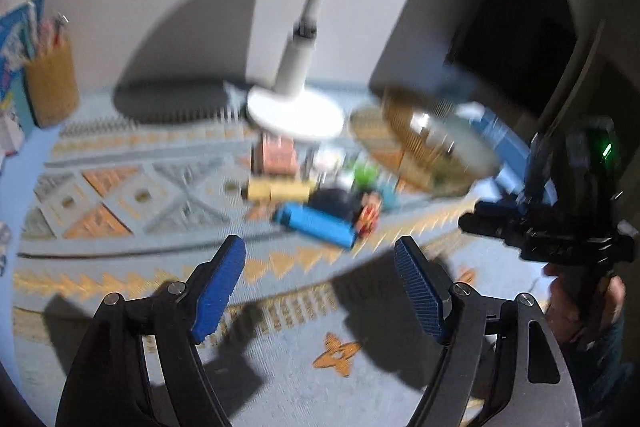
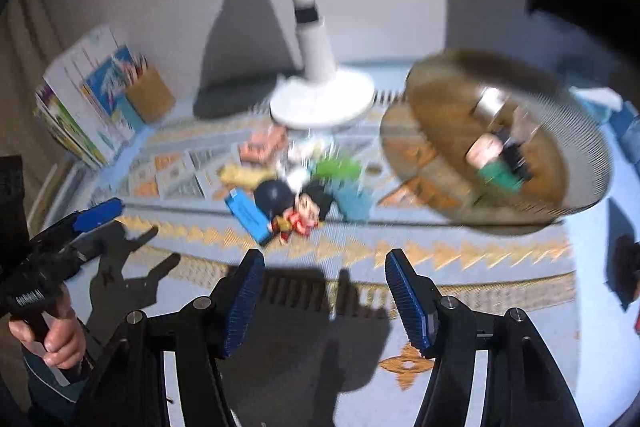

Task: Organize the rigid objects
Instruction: 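Move both tools back toward the blue lighter and figurine on the rug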

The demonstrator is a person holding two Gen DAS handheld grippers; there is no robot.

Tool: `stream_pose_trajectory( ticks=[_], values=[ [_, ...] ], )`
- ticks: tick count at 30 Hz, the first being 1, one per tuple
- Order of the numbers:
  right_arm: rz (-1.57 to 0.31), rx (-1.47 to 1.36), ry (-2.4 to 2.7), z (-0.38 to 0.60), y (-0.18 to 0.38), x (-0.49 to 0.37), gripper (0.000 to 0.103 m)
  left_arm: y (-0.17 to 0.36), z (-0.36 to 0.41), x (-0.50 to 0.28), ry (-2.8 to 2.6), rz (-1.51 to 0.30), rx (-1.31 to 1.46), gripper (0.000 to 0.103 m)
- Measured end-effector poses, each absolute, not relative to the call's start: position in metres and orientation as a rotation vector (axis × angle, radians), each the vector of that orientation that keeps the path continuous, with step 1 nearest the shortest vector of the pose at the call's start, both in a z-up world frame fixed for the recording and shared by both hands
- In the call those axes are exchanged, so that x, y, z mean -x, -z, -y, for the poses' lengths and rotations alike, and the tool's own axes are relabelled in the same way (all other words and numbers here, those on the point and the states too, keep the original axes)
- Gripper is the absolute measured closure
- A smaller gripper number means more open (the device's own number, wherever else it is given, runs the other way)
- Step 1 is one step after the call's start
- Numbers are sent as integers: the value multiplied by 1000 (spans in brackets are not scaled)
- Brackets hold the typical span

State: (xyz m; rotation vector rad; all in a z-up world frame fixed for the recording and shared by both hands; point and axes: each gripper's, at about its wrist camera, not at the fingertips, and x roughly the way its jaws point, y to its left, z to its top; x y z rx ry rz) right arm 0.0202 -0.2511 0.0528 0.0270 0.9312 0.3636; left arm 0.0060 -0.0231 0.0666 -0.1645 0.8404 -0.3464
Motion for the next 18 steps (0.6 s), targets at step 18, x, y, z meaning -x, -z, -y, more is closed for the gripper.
stream_pose_trajectory(
  ticks=[18],
  values=[
    [-1036, -112, -356, 232, 7, -79, 42, 0, 109, -62, 215, -972, -124, 26]
  ],
)
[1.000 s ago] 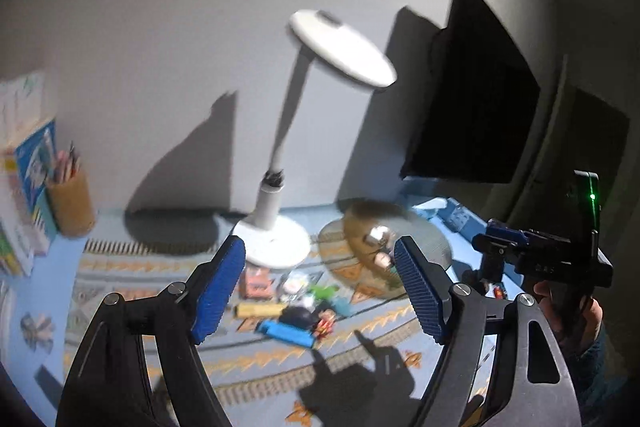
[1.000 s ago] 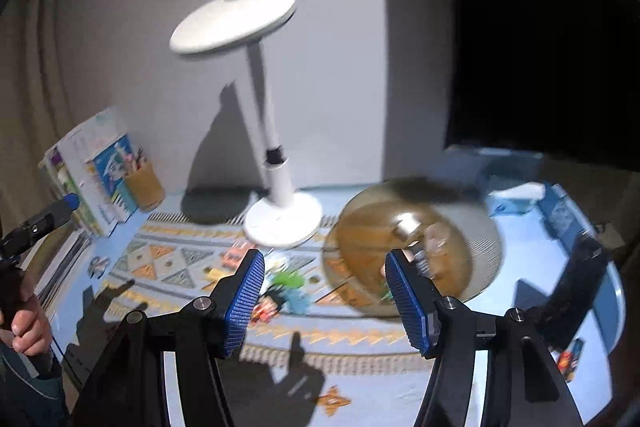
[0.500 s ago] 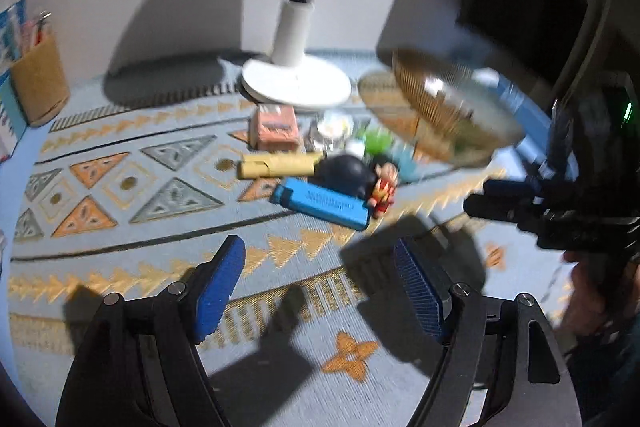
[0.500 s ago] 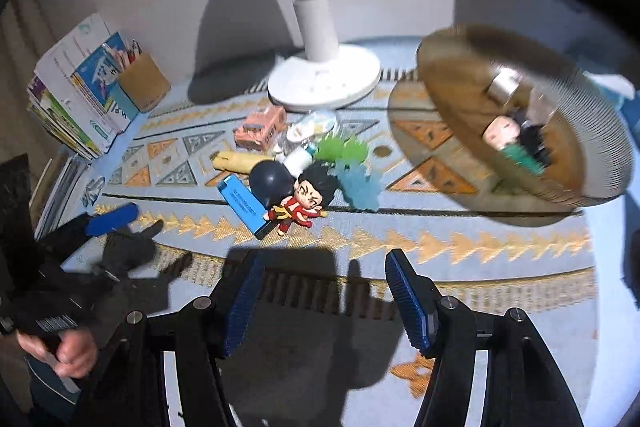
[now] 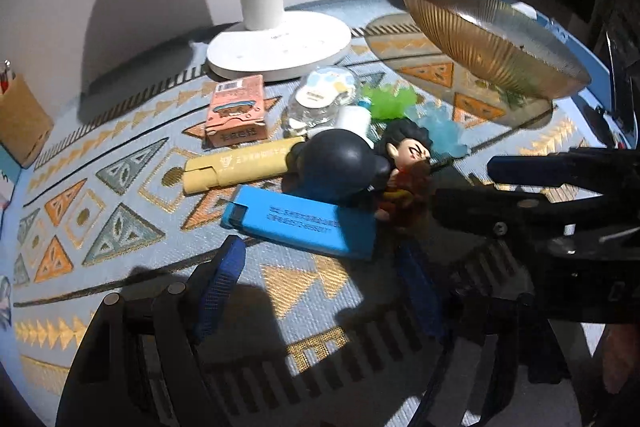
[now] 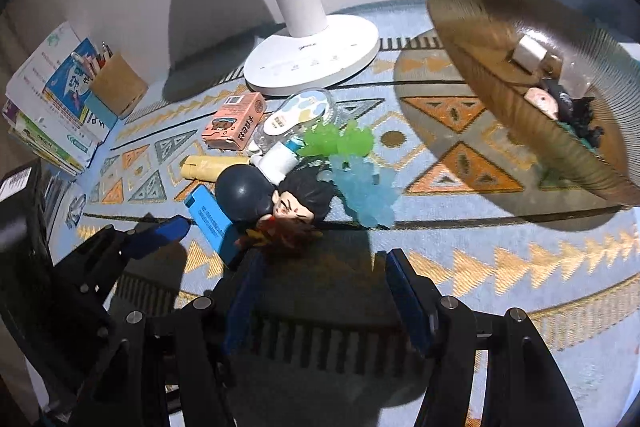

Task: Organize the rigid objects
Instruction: 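Move both tools back toward the blue lighter and figurine on the rug, then grasp the blue lighter with the left tool while the right tool grasps the red figurine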

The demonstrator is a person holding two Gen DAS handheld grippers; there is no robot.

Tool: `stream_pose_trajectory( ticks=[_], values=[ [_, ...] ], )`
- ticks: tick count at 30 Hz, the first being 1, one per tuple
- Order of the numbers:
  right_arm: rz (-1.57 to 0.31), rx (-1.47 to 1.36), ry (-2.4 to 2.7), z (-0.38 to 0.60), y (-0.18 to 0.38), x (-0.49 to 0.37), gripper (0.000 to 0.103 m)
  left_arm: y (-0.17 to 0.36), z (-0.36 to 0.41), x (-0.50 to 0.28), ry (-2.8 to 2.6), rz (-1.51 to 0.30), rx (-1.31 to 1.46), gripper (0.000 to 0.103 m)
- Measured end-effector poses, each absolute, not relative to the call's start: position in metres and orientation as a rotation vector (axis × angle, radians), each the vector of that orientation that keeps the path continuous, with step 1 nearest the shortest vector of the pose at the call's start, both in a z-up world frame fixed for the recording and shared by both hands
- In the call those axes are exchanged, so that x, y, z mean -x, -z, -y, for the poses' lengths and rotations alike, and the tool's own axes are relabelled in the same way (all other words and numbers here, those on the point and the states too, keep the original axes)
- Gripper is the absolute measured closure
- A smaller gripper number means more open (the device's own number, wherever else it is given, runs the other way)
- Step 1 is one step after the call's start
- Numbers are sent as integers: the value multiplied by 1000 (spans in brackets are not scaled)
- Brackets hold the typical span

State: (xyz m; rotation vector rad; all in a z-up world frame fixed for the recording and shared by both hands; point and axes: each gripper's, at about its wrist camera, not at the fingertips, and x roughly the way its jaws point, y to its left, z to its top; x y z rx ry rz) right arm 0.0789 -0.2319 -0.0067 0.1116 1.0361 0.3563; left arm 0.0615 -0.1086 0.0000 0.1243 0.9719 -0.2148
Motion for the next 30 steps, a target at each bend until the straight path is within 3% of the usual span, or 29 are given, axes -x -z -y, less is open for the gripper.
stream_pose_trajectory(
  ticks=[11, 15, 23, 24, 26, 28, 30],
  values=[
    [-1001, -45, -328, 195, 16, -89, 42, 2, 36, -51, 85, -989, -15, 26],
    [-1002, -94, -351, 209, 15, -86, 55, 1, 6, -46, 43, -992, 39, 26],
    [-1020, -179, -326, 260, 14, -76, 55, -3, 13, -62, 156, -998, 109, 27],
    [-1017, -178, -328, 261, 13, -76, 55, -1, 17, -67, 155, -1003, 109, 27],
    [-1010, -153, -336, 258, 10, -75, 42, 0, 24, -74, 139, -988, 87, 28],
    [-996, -127, -340, 252, 9, -76, 41, 0, 29, -79, 131, -985, 76, 28],
    [-1001, -91, -348, 242, 12, -82, 41, 0, 32, -81, 132, -977, 62, 36]
  ],
)
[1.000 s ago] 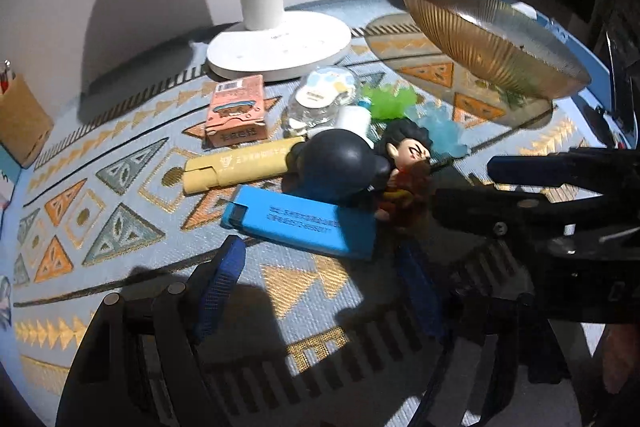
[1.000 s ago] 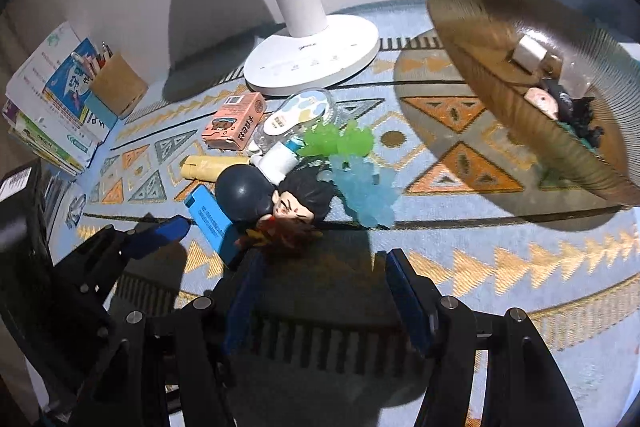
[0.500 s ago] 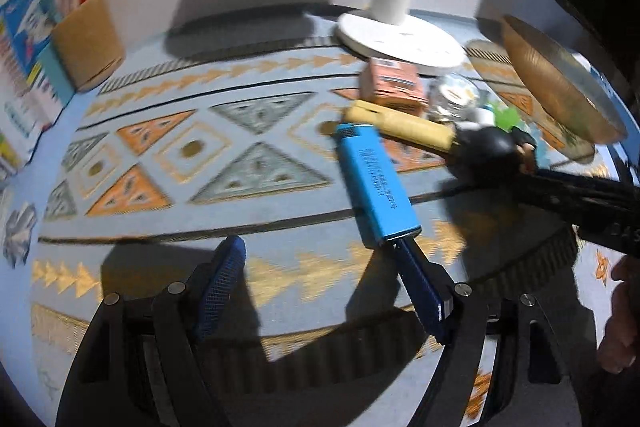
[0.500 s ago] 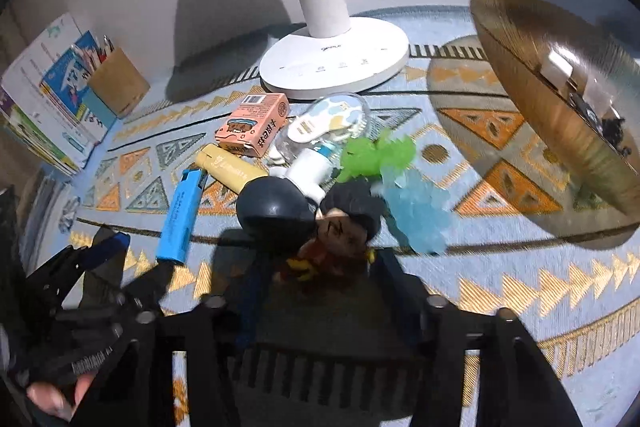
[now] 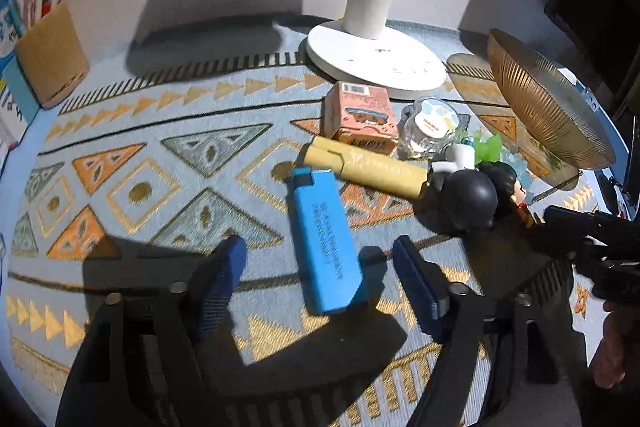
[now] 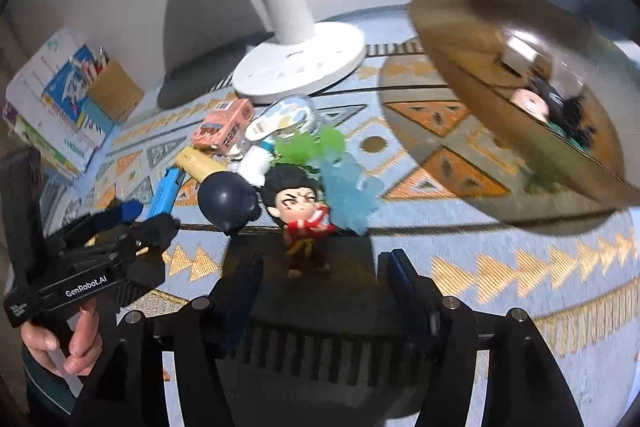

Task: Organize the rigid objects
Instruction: 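Grasp the blue lighter with the left tool while the right tool grasps the red figurine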

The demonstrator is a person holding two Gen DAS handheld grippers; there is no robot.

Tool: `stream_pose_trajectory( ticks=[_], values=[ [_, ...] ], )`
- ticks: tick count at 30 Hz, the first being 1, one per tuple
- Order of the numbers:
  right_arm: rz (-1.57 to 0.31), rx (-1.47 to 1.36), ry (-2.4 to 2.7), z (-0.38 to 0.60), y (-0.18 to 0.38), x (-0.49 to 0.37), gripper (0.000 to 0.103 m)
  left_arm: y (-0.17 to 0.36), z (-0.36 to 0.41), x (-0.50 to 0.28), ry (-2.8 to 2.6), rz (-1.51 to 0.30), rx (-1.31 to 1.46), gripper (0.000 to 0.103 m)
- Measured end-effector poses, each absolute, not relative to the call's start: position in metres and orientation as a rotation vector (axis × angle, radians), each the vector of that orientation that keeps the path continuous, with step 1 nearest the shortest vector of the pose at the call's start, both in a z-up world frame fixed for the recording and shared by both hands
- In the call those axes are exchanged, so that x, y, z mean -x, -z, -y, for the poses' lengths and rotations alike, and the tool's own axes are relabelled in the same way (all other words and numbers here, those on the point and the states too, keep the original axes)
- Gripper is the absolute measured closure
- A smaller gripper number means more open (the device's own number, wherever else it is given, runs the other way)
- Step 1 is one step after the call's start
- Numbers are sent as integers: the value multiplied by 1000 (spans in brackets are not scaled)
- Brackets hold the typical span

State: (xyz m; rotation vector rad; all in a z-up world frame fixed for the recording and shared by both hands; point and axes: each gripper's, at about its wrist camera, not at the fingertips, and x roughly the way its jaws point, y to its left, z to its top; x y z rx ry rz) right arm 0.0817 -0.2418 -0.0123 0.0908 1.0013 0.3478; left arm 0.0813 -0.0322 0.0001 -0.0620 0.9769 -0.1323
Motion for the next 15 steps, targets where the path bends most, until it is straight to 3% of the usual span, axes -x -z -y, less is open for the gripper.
stream_pose_trajectory(
  ticks=[2, 3, 6, 8, 11, 13, 15],
  values=[
    [-990, -46, -333, 233, 15, -85, 40, 0, 36, -83, 127, -971, 37, 47],
    [-981, -22, -326, 229, 15, -87, 45, 0, 38, -83, 122, -963, 23, 50],
    [-975, 10, -308, 219, 16, -94, 54, 0, 39, -83, 120, -950, 11, 55],
    [-957, 21, -298, 216, 16, -97, 64, 0, 41, -83, 127, -942, 6, 77],
    [-949, 34, -292, 212, 16, -97, 67, -1, 40, -81, 149, -942, 32, 80],
    [-956, 25, -305, 214, 14, -93, 82, -3, 39, -76, 169, -939, 43, 81],
    [-958, -19, -332, 223, 9, -82, 84, -7, 40, -66, 192, -928, 56, 81]
  ],
)
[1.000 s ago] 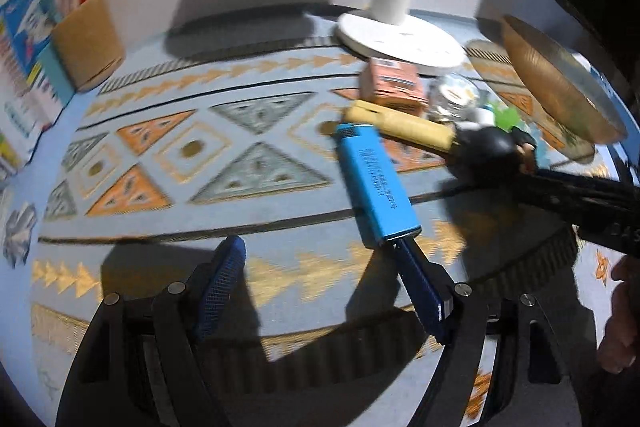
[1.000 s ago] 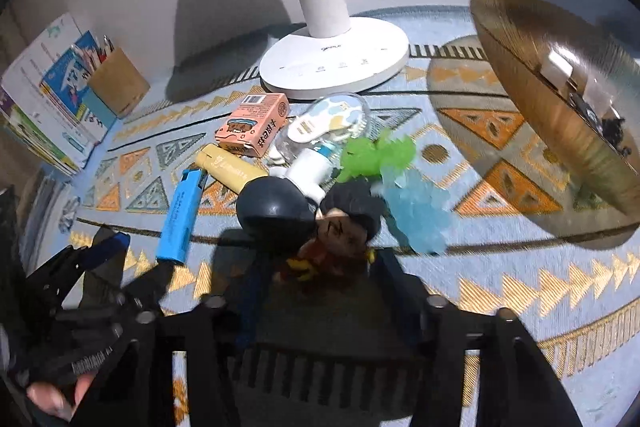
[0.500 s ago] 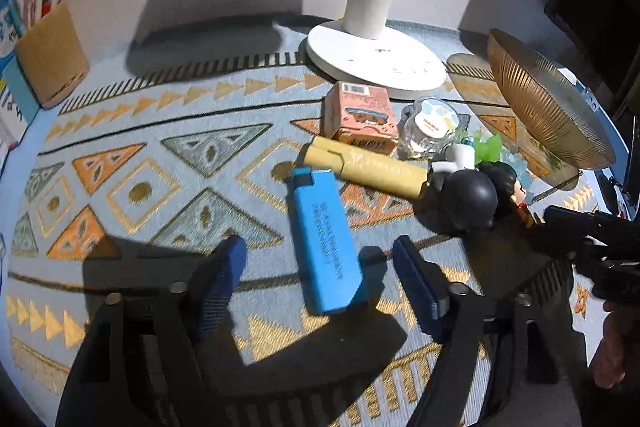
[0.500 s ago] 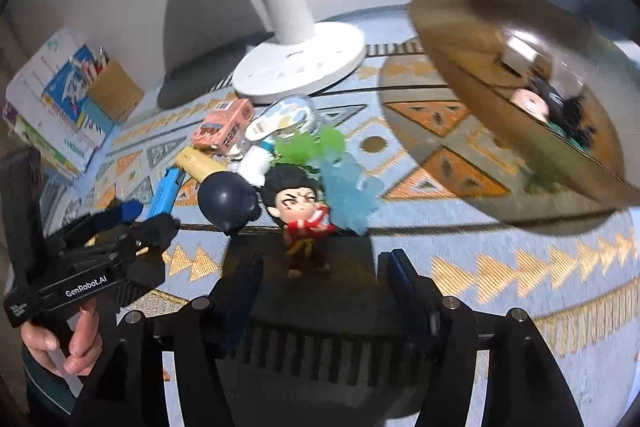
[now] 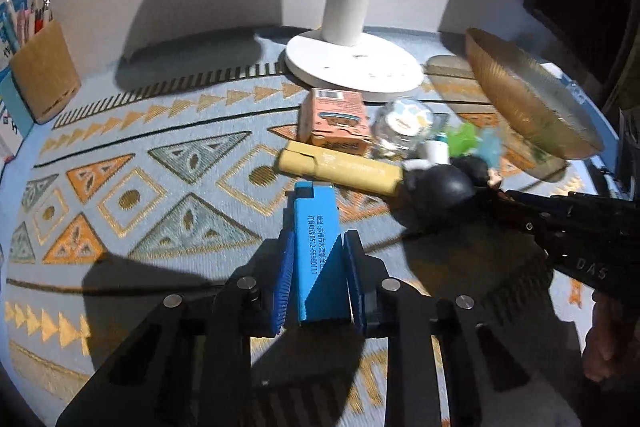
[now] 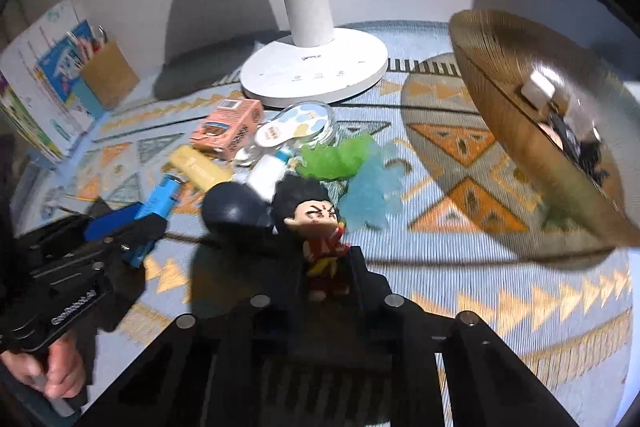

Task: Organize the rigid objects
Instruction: 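Grasp the blue lighter with the left tool while the right tool grasps the red figurine, then carry the lighter and figurine over the amber bowl and open both tools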

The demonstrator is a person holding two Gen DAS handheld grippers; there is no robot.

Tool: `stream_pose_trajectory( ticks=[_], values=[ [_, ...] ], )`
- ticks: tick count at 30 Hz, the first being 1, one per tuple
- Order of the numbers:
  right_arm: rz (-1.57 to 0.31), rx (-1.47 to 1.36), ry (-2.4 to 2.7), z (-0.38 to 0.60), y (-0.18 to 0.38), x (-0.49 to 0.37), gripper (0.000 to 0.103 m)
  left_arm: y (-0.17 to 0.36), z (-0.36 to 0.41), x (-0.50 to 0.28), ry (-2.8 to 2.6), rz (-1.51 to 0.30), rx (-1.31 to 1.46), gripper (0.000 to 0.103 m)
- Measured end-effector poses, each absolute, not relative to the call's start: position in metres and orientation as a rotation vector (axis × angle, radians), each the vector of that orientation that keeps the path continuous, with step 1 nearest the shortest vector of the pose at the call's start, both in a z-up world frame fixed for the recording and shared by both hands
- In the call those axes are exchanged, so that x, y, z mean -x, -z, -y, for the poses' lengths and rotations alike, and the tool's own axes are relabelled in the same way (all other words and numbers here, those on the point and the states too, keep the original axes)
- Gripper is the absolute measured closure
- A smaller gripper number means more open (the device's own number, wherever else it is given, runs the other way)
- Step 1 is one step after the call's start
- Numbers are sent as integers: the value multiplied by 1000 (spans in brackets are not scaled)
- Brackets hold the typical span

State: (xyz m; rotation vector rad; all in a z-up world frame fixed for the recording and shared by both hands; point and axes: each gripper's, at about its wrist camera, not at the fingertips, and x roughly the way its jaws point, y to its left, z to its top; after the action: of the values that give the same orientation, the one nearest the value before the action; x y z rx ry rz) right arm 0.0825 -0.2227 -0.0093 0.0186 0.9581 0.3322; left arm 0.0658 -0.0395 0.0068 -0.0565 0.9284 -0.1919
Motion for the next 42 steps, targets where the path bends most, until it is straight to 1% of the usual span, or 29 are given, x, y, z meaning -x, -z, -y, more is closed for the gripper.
stream_pose_trajectory(
  ticks=[7, 14, 15, 17, 18, 19, 20, 23, 27, 29, 30, 31, 32, 34, 38, 42],
  values=[
    [-942, -58, -347, 260, -5, -23, 85, -13, 45, -30, 271, -918, 125, 82],
    [-948, 30, -346, 261, 7, 19, 85, -8, 61, -7, 300, -950, 118, 82],
    [-954, 30, -351, 260, 10, 19, 84, -7, 63, -4, 296, -955, 105, 82],
    [-950, 26, -351, 257, 11, 19, 75, -6, 67, -2, 273, -958, 73, 81],
    [-956, 21, -351, 258, 12, 19, 59, -5, 67, -1, 276, -965, 67, 81],
    [-947, 20, -345, 258, 11, 18, 45, -5, 68, -1, 278, -971, 63, 75],
    [-926, 26, -333, 258, 10, 17, 45, -5, 67, 0, 271, -969, 60, 66],
    [-901, 63, -328, 253, 11, 9, 45, -5, 68, -1, 258, -964, 52, 66],
    [-929, 65, -313, 249, 22, -4, 45, -3, 71, -4, 248, -965, 32, 66],
    [-916, 66, -328, 243, 25, -5, 49, -2, 75, -5, 244, -962, 20, 66],
    [-902, 79, -320, 239, 25, -5, 54, -2, 77, -5, 238, -958, 9, 66],
    [-898, 98, -307, 235, 26, -5, 61, -2, 79, -5, 233, -954, 0, 71],
    [-886, 130, -288, 229, 26, -5, 63, -2, 82, -6, 226, -952, -12, 82],
    [-877, 164, -307, 220, 25, -2, 79, -3, 84, -6, 231, -949, -6, 82],
    [-872, 93, -422, 217, 13, 8, 79, -17, 83, 0, 231, -909, 27, 82],
    [-794, 49, -434, 231, -18, 20, 79, -47, 85, 5, 249, -840, 46, 82]
  ],
)
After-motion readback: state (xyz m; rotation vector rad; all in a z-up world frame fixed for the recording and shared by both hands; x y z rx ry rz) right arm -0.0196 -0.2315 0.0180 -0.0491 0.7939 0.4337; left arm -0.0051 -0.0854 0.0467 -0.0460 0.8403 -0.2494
